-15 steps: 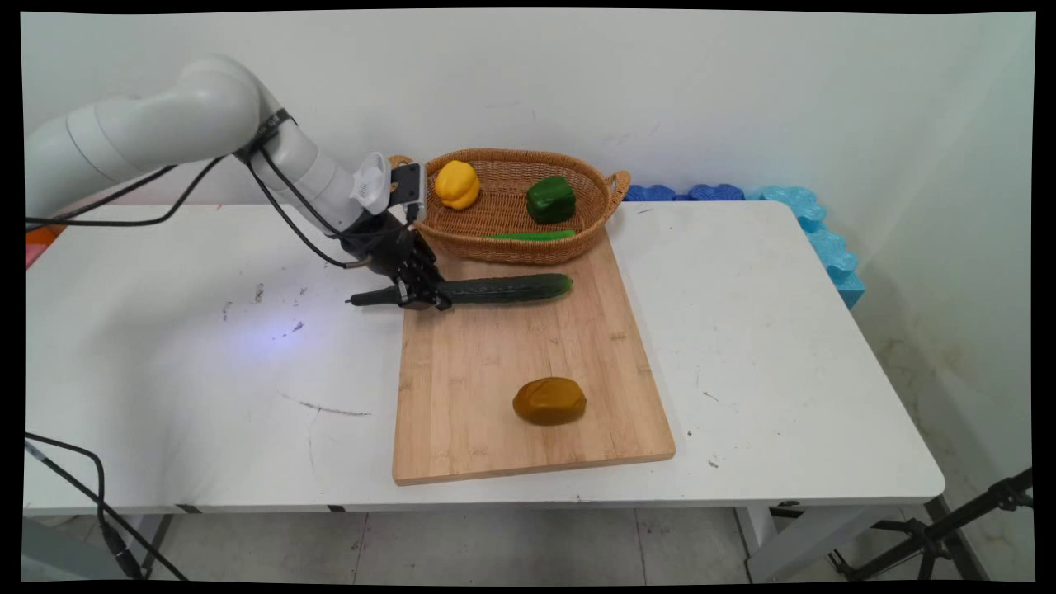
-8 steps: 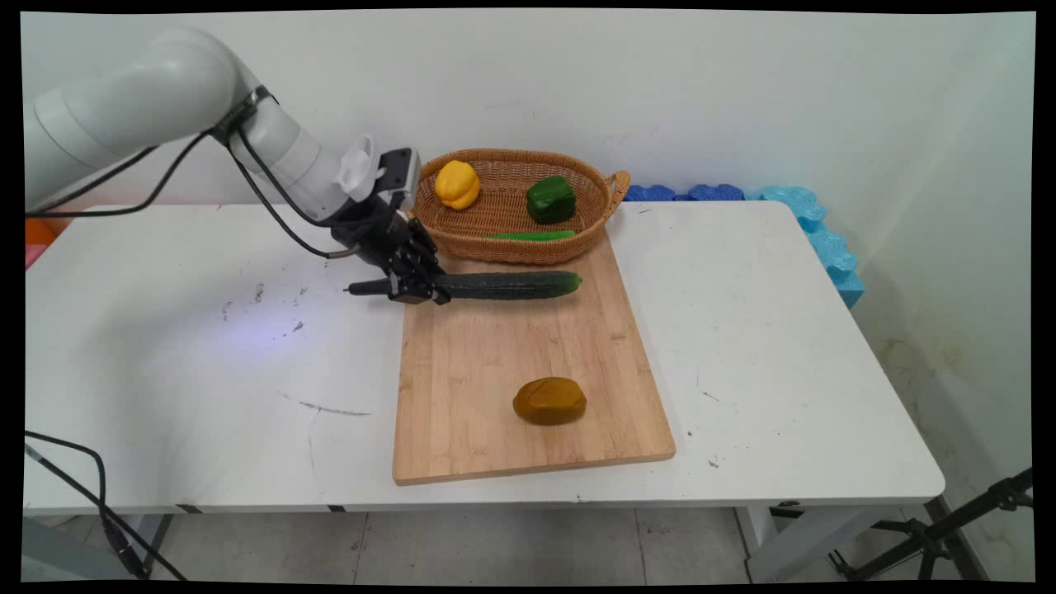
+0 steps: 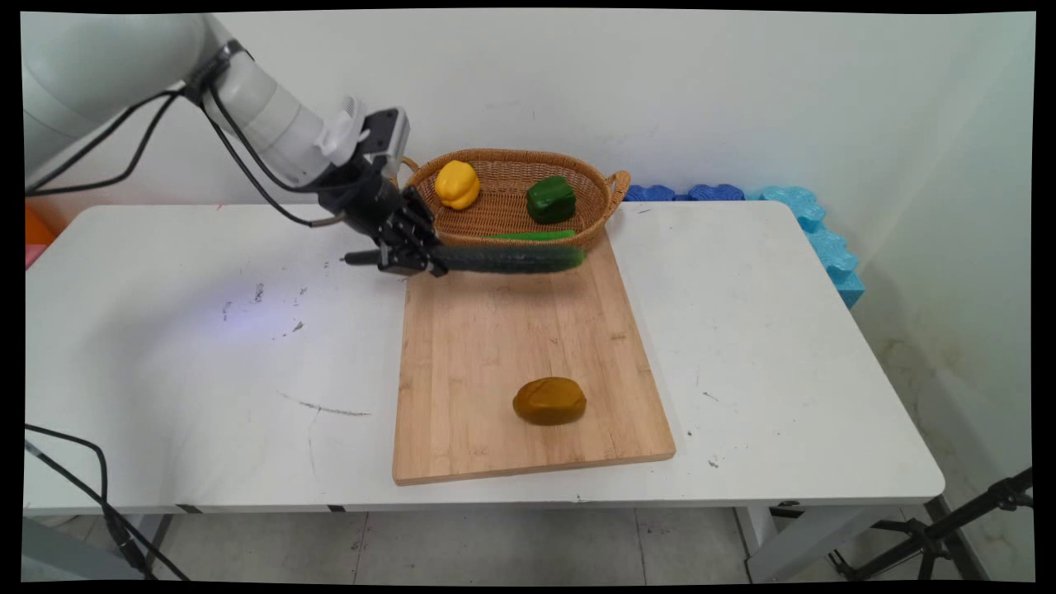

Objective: Place the picked object in the vegetable basket

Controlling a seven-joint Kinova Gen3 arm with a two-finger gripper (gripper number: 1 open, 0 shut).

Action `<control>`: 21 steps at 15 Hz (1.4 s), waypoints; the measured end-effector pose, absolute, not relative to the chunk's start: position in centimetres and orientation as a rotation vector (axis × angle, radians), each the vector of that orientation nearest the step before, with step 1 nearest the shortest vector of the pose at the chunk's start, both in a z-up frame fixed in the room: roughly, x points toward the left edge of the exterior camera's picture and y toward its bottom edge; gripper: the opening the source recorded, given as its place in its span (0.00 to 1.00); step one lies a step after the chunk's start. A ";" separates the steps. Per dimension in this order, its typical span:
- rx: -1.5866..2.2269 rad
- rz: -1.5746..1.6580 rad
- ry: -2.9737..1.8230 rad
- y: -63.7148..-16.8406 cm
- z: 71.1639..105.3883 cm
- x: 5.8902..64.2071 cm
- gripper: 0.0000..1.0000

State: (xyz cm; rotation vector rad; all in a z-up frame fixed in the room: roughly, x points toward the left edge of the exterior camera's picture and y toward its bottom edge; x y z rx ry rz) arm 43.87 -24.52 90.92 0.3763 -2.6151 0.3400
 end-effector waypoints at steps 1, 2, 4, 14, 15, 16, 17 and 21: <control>0.372 0.352 -2.614 -24.7 91.4 44.1 0.00; 0.370 0.360 -2.613 -24.9 91.7 44.2 0.00; 0.367 0.383 -2.612 -25.4 92.4 44.5 0.00; 0.349 0.580 -2.635 -32.1 94.1 46.3 0.00; 0.341 0.599 -2.641 -32.9 94.0 46.4 0.00; 0.331 0.616 -2.650 -33.6 93.7 46.5 0.00; 0.320 0.629 -2.658 -34.2 93.5 46.5 0.00; 0.281 0.665 -2.690 -36.1 91.9 46.4 0.00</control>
